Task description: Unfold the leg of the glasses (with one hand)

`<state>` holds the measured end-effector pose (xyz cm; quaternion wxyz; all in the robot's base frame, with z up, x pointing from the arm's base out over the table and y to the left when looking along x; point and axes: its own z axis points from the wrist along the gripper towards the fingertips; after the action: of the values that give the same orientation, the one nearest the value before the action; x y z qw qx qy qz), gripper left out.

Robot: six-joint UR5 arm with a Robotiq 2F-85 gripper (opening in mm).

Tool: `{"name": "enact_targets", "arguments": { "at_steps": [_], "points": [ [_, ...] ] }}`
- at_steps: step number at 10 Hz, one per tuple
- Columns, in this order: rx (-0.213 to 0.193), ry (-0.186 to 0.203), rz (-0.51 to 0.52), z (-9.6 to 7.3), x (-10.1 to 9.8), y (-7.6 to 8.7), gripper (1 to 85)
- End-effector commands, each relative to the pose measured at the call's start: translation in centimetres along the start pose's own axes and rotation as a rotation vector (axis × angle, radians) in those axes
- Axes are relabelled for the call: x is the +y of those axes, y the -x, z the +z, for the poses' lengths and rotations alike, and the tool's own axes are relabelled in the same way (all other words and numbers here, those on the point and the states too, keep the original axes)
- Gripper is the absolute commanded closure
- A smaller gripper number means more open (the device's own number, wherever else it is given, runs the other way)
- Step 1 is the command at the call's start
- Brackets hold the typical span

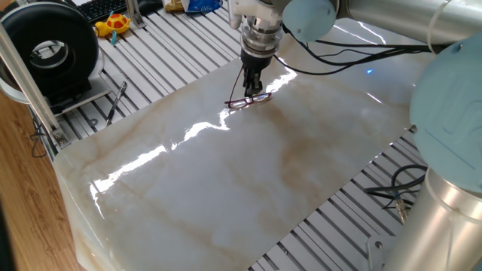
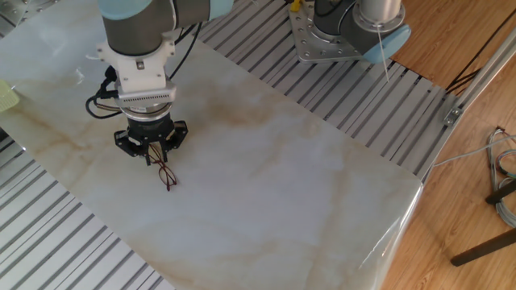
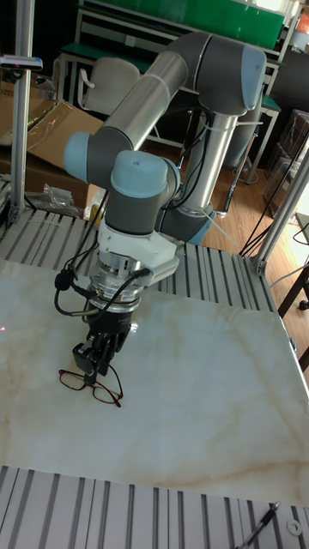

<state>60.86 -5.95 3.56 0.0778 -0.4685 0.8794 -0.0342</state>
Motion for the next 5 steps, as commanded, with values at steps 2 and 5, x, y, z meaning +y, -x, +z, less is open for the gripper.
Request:
{"name": "enact_targets", "arguments": {
  "at_steps": [2, 5],
  "points": [
    [-0.022, -0.01, -0.009, 0.75, -0.2, -0.08, 51.3],
    [-0.023, -0.006, -0.017, 0.87, 0.1, -0.55, 51.3]
  ]
}}
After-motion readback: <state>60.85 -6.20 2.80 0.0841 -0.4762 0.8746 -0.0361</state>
